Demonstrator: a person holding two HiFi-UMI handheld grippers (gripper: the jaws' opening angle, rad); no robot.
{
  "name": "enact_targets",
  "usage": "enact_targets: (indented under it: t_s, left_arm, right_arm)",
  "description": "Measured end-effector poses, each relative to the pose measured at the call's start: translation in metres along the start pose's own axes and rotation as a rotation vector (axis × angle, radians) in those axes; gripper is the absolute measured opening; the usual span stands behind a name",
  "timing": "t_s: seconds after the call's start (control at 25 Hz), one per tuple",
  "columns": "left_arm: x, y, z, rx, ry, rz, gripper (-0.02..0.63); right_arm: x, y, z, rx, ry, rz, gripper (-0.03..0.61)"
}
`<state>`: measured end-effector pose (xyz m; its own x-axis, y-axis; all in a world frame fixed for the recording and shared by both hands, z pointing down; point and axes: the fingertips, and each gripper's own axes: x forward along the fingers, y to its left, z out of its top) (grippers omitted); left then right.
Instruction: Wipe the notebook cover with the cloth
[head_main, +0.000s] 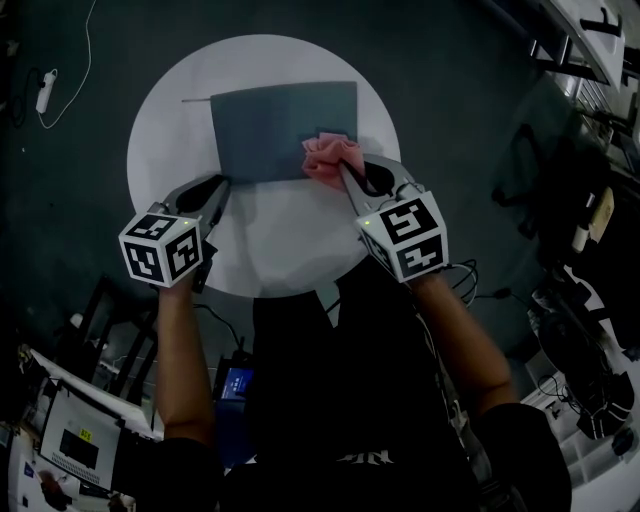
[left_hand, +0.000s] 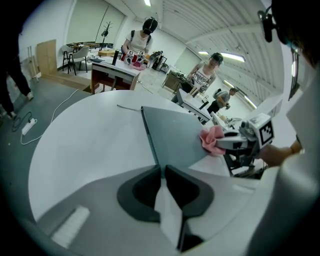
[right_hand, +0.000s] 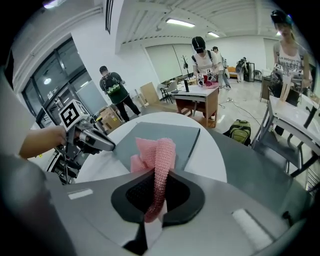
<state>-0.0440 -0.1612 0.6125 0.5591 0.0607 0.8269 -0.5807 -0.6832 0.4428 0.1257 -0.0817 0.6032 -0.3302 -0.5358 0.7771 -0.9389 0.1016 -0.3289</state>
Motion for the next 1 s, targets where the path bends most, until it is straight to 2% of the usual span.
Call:
enact_targets:
  t_s: [0.36,0.52,0.64,0.8,1.0]
  left_arm:
    - [-0.004,0.003,-0.002,-0.007,-0.012,-0.007,0.032]
    - [-0.006,0.006,-0.004,-0.006,-0.023,-0.008,0.032]
    - [-0.008,0.007,-0.004,0.0,-0.029,-0.009,0.032]
    - [-0.007,0.006,-0.002,0.004,-0.037,-0.021,0.032]
    - [-0.006,0.008,-0.004,0.005,-0.042,-0.027,0.032]
  right_arm:
    - [-0.018,-0.024,-0.008,0.01,0.038,-0.087,0.011]
    - [-0.03,-0.022,0.003,0.029,0.0,-0.098,0.011]
    - [-0.037,0.0,0.03,0.032,-0.075,-0.047,0.009]
    - [-0.029,0.05,0.082,-0.014,-0.176,0.076,0.011]
    - [0.008,0.107,0.121,-0.055,-0.226,0.214,0.011]
